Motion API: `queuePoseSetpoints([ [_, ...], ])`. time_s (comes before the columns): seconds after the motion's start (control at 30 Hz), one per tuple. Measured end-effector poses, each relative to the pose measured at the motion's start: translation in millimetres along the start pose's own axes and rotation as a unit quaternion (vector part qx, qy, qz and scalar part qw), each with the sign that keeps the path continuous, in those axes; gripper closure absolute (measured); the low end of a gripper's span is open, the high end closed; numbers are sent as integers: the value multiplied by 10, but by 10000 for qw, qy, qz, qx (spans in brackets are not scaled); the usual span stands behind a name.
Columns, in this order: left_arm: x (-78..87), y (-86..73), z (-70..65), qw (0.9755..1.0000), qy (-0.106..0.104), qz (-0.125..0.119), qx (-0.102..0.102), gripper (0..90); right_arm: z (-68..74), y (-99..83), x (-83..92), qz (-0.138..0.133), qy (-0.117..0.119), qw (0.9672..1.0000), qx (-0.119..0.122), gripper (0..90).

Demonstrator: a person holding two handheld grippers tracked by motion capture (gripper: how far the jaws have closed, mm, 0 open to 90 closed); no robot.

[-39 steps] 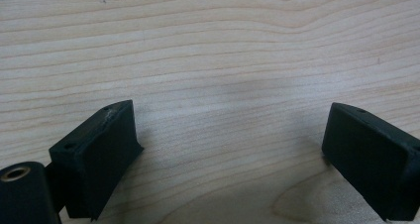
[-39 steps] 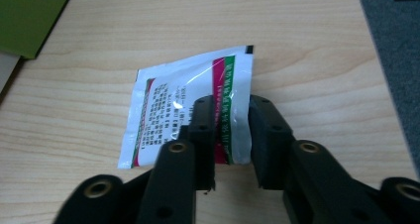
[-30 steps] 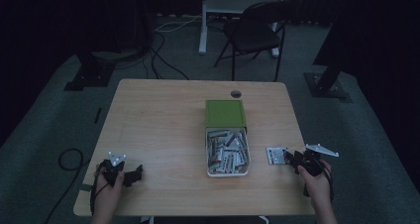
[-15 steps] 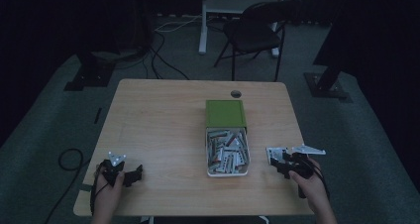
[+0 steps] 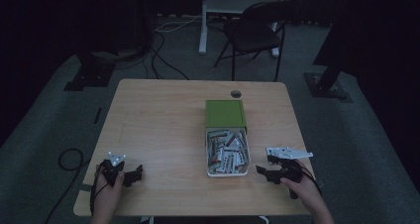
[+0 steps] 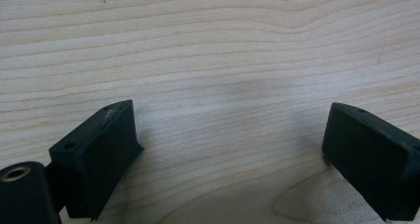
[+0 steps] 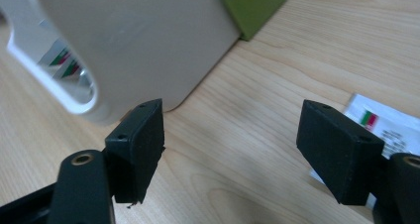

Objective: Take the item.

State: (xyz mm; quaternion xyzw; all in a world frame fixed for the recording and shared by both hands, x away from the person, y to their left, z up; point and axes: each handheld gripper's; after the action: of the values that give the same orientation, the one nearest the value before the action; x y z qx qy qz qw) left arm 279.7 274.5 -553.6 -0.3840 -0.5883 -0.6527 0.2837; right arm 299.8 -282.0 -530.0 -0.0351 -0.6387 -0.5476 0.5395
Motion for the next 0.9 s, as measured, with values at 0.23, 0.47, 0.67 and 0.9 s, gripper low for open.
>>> queuePoseSetpoints([
  [0.23,0,0,0,10000,0,1,1,77,77,-34,-88,68,188,9986,483,186],
  [0.47,0,0,0,10000,-1,0,1,77,145,-44,-194,246,342,9949,916,187],
  [0.67,0,0,1,10000,1,1,-6,77,206,-96,-252,465,373,9861,1553,186],
  [0.9,1,0,1,10000,0,3,-8,78,216,-135,-287,514,352,9836,1693,185],
])
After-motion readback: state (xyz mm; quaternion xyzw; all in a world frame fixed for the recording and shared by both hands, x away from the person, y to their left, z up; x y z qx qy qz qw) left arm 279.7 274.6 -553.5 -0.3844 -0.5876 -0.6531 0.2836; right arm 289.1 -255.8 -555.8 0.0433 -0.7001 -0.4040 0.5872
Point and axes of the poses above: each handheld gripper's, and its own axes: x roughly backward along the jaws, y roughly out of its top, z roughly to its left, and after that the axes turned 11 degrees about z, right-handed
